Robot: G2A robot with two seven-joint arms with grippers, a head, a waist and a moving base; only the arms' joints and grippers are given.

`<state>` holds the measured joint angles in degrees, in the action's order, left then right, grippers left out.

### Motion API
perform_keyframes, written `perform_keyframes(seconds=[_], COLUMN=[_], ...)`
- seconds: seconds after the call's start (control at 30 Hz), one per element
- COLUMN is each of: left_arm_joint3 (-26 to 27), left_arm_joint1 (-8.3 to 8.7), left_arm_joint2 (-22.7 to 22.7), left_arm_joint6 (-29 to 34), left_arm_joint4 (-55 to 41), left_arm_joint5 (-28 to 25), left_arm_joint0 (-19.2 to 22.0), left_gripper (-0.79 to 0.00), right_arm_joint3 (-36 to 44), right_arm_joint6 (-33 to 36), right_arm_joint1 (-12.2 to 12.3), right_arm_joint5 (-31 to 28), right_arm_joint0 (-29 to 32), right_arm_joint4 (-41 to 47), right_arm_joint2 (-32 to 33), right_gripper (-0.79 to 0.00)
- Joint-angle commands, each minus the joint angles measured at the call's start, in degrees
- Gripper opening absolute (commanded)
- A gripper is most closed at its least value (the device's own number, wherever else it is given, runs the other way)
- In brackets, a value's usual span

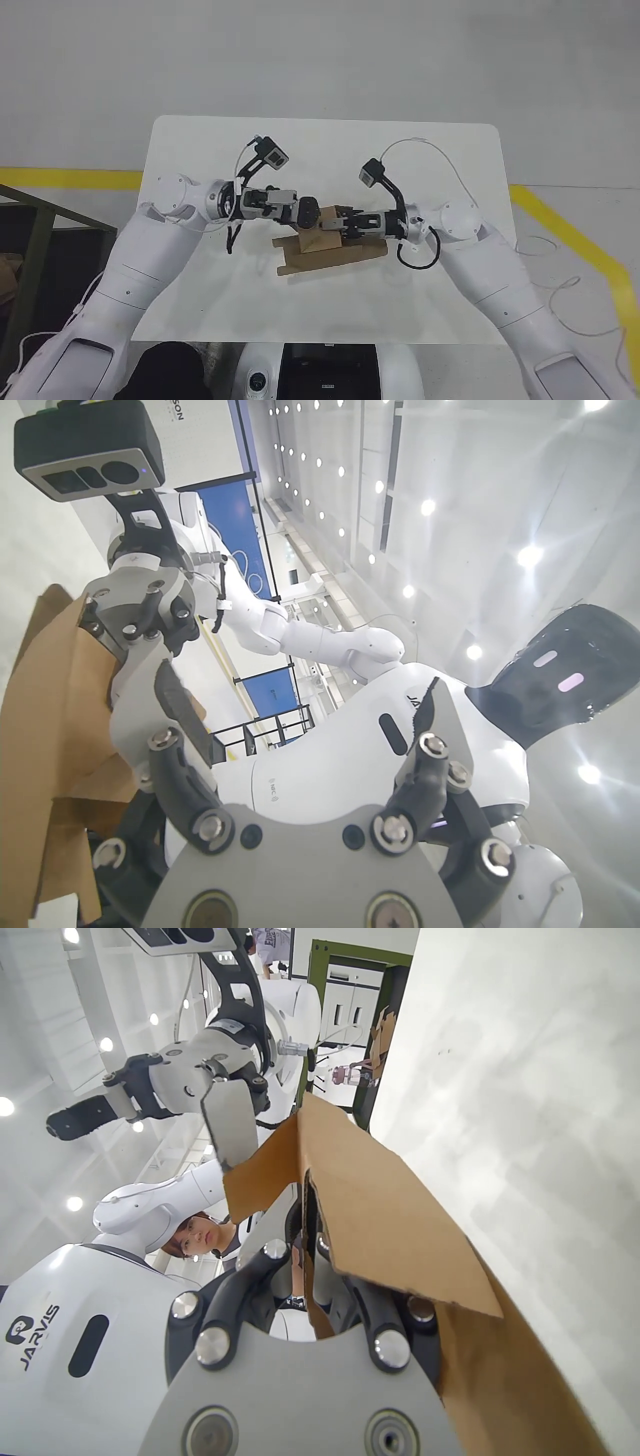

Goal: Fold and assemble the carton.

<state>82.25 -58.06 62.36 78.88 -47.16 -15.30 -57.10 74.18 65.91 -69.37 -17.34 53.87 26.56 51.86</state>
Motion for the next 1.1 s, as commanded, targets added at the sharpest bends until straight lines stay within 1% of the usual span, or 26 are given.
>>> perform_keyframes(seconds=[0.0, 0.2, 0.37, 0.57, 0.77, 0.9, 1.07], left_arm_joint3=[-0.08, 0.15, 0.40, 1.71, 4.13, 5.52, 5.62], left_arm_joint1=[-0.06, -0.17, 0.12, 0.74, 1.06, 0.96, 0.45], left_arm_joint2=[-0.25, 0.16, 1.85, 4.62, 5.75, 5.63, 3.61], left_arm_joint6=[0.10, -0.36, -1.02, -0.53, -0.21, -0.34, -0.38], left_arm_joint4=[1.62, 3.18, 5.01, 5.22, 5.33, 4.61, 5.19], left_arm_joint5=[0.02, -0.10, -0.50, 0.68, 2.14, 2.47, 2.38], left_arm_joint0=[0.52, 1.03, 0.74, -0.97, -2.75, -3.04, -1.98], left_gripper=[0.000, 0.000, 0.000, 0.000, 0.000, 0.000, 0.000], right_arm_joint3=[-0.07, -0.69, -1.11, -1.11, -0.62, -0.18, 0.43], right_arm_joint6=[-0.01, -0.13, -0.42, -1.26, -2.33, -2.77, -3.42], right_arm_joint1=[-0.08, -0.38, -0.49, -0.30, -0.14, -0.06, -0.03], right_arm_joint5=[-0.02, -0.54, -0.81, -0.65, -0.05, 0.71, 1.20], right_arm_joint0=[-0.14, -0.47, -0.47, 0.16, 0.74, 0.97, 1.35], right_arm_joint4=[0.05, 0.36, 0.54, 0.16, -0.78, -1.88, -2.47], right_arm_joint2=[-0.13, -0.49, -0.38, 0.56, 1.22, 1.36, 1.48], right_gripper=[-0.785, -0.785, -0.785, -0.785, -0.785, -0.785, -0.785])
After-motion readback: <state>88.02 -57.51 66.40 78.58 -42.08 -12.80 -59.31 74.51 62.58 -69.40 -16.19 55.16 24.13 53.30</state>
